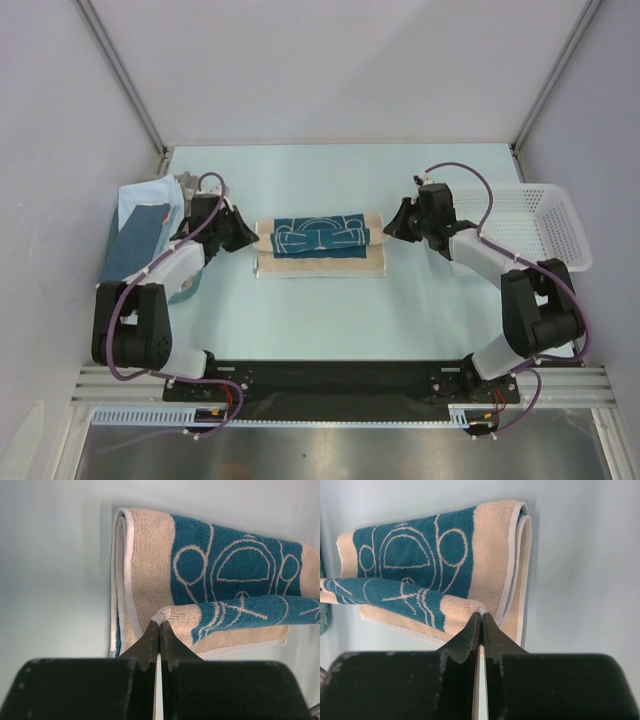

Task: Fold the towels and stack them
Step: Fold the towel

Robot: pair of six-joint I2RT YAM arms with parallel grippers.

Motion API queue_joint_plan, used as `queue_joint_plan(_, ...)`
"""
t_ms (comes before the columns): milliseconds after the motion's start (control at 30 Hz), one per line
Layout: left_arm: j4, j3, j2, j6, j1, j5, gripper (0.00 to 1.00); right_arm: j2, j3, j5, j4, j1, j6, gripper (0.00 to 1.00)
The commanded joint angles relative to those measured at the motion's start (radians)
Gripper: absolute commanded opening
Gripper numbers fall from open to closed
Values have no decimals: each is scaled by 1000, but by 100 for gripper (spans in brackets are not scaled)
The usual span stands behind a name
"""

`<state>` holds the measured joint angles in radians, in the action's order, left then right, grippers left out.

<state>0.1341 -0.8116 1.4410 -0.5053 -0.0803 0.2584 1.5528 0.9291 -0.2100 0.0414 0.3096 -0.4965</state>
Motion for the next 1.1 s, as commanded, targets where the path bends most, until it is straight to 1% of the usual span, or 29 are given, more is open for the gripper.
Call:
queue_joint_plan(0,16,11,-62,10,-1,4,0,-54,-19,29,3,9,19,0)
queue_joint_plan(500,3,78,-87,2,-15,2,0,-63,-107,21,-29,34,9,0)
queue_joint_plan(533,2,83,-87,-1,-15,7,1,-63,-108,26,-29,39,10,0)
queue_joint_plan(567,-1,86,-82,-1,-18,8,3,-62,-110,30,-31,40,13,0)
queue_joint_plan(600,1,86,-82,-2,-21,10,5,-62,-114,32,-31,43,13,2)
queue_joint_plan(667,-4,101,-86,-4,-27,8,11,-65,-125,32,-31,42,12,11)
queue_joint_plan(700,-11,110,-99,-10,-27,7,14,-68,-128,29,-31,42,10,20)
queue_joint_plan(767,-14,124,-113,-12,-27,-1,22,-86,-134,21,-31,45,9,31)
queue_joint_plan(867,16,114,-134,-6,-27,-8,28,-115,-130,24,-3,54,18,37)
queue_joint_plan(1067,100,69,-203,27,-27,-47,30,-152,-107,75,74,52,38,41)
